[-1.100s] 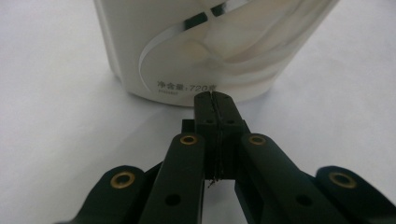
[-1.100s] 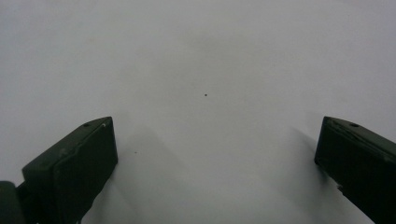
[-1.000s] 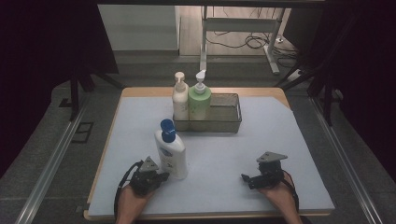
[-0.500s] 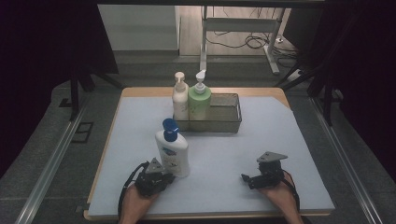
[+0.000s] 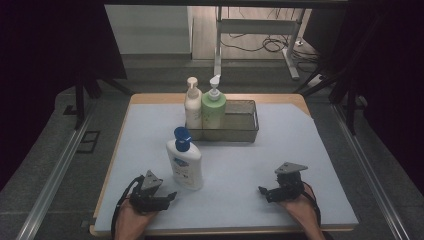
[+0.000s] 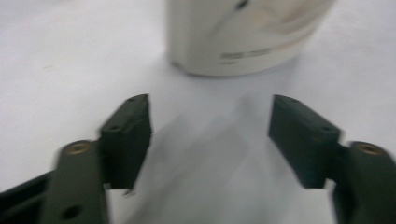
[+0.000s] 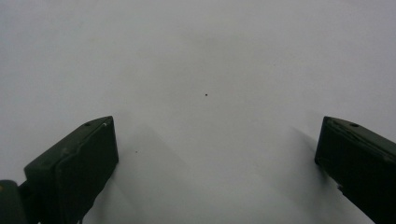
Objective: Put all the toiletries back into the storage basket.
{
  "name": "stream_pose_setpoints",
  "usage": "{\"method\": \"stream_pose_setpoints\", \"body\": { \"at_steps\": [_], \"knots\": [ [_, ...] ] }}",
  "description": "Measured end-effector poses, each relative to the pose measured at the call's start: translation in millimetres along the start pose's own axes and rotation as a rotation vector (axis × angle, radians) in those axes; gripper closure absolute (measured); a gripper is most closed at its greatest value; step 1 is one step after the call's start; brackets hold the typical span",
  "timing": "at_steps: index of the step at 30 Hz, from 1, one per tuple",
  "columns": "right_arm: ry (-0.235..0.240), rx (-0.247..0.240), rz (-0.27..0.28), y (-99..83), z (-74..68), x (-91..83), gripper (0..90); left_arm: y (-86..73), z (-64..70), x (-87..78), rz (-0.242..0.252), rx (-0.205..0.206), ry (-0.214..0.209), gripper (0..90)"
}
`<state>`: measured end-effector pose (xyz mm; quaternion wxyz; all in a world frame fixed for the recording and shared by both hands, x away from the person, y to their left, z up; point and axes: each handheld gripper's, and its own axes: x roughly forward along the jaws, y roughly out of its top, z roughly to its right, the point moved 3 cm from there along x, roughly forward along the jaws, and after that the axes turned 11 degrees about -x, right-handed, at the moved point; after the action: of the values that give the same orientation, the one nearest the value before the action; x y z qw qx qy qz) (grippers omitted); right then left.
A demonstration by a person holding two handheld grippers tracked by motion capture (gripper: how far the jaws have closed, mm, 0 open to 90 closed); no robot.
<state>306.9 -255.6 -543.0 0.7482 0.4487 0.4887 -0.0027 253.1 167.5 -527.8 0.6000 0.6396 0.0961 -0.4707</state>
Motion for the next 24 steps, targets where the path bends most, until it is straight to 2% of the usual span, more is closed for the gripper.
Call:
{"method": "stream_pose_setpoints", "body": {
  "at_steps": [4,6,10,13,17,24],
  "knots": [
    [0.002,-0.001,0.001,-0.1,0.3,-0.2,0.0,-2.1,-12.2,-5.5,0.029,-0.031,0.050,13.0],
    [0.008,-0.005,0.000,-0.2,0.7,-0.5,0.0,-4.7,-19.0,-6.5,0.029,-0.049,0.072,12.5],
    [0.018,-0.010,0.006,-0.4,1.1,-1.4,0.0,-9.9,-26.6,-3.9,0.029,-0.076,0.077,12.2],
    [0.021,-0.021,0.011,0.3,-0.1,-2.5,0.0,-14.0,-28.4,2.7,0.002,-0.065,0.110,12.2],
    [0.020,-0.030,0.013,1.6,-1.8,-4.0,0.0,-14.3,-29.8,3.5,-0.003,-0.083,0.093,12.3],
    [0.053,-0.028,0.038,7.6,-4.2,-9.0,0.0,-14.6,-30.2,3.6,-0.003,-0.087,0.091,12.2]
  ]
}}
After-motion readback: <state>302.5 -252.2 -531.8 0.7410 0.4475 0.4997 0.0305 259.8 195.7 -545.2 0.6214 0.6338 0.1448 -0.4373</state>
